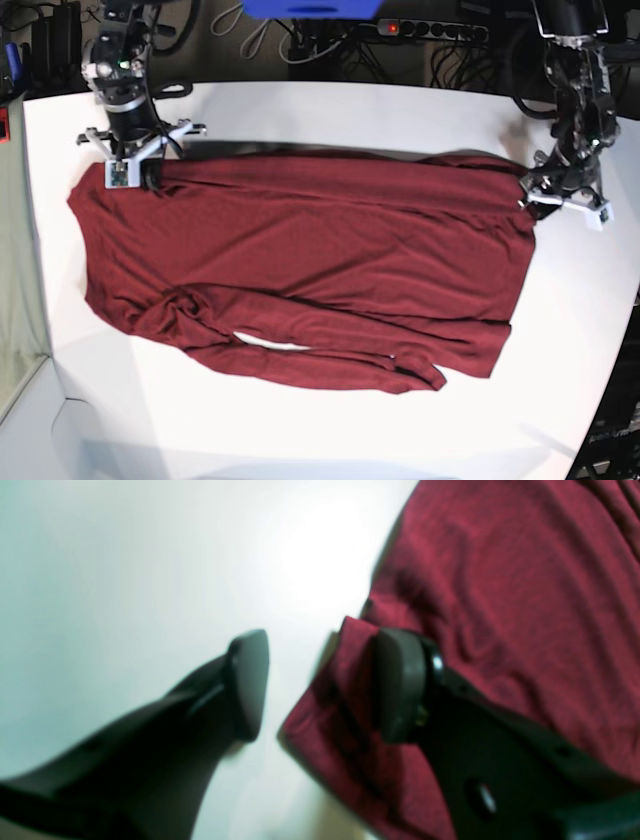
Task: Layout the t-shirt on the table in an organized manner, then fold the t-shirt properly
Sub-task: 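Lower the left gripper and grasp the shirt side edge near the collar, then hold the shirt edges with both grippers and adjust the right gripper grip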
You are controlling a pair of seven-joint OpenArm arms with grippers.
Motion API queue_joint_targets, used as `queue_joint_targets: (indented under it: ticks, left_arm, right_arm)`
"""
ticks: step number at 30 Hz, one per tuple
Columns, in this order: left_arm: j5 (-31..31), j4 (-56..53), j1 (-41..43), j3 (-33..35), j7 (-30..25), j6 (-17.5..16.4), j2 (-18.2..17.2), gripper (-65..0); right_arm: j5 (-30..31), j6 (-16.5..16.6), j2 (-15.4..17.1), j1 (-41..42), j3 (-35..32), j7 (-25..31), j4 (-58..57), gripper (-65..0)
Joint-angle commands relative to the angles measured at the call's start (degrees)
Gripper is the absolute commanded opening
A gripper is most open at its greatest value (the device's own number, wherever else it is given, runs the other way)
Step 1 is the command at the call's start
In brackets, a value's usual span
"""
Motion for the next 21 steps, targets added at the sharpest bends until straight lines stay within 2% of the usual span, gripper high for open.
queue_joint_targets:
  ticks: [1, 5, 7, 11, 13, 21]
  left_arm:
    - [0.05, 0.98, -0.53, -1.87, -0.77, 0.25, -0.9, -31.7]
    - [-0.03, 3.53, 2.19, -5.39, -0.77, 0.16, -0.46, -29.9]
    - [-0.03, 5.2, 3.25, -5.83, -0.77, 0.16, 0.42, -23.8]
    - [-0.03, 8.45, 5.44, -5.3, -0.77, 0.16, 0.59, -7.6]
    - [-0.12, 9.77, 6.32, -5.21, -0.77, 0.16, 0.77, -2.6]
    - [0.49, 7.92, 6.15, -3.98, -0.77, 0.16, 2.26, -2.2]
  right_arm:
    - [0.36, -0.13, 0.44, -0.07, 0.23, 1.3, 1.01, -65.0]
    - [0.36, -0.13, 0.44, -0.16, 0.23, 1.3, 1.01, -65.0]
    - [0.36, -0.13, 0.44, -0.16, 0.06, 1.3, 1.01, -65.0]
    - [0.36, -0.13, 0.35, -0.16, -0.03, 1.3, 1.01, -65.0]
    - [0.36, -0.13, 0.26, -0.16, -0.03, 1.3, 1.01, -65.0]
    - [0.36, -0.13, 0.26, -0.16, -0.12, 1.3, 1.01, -65.0]
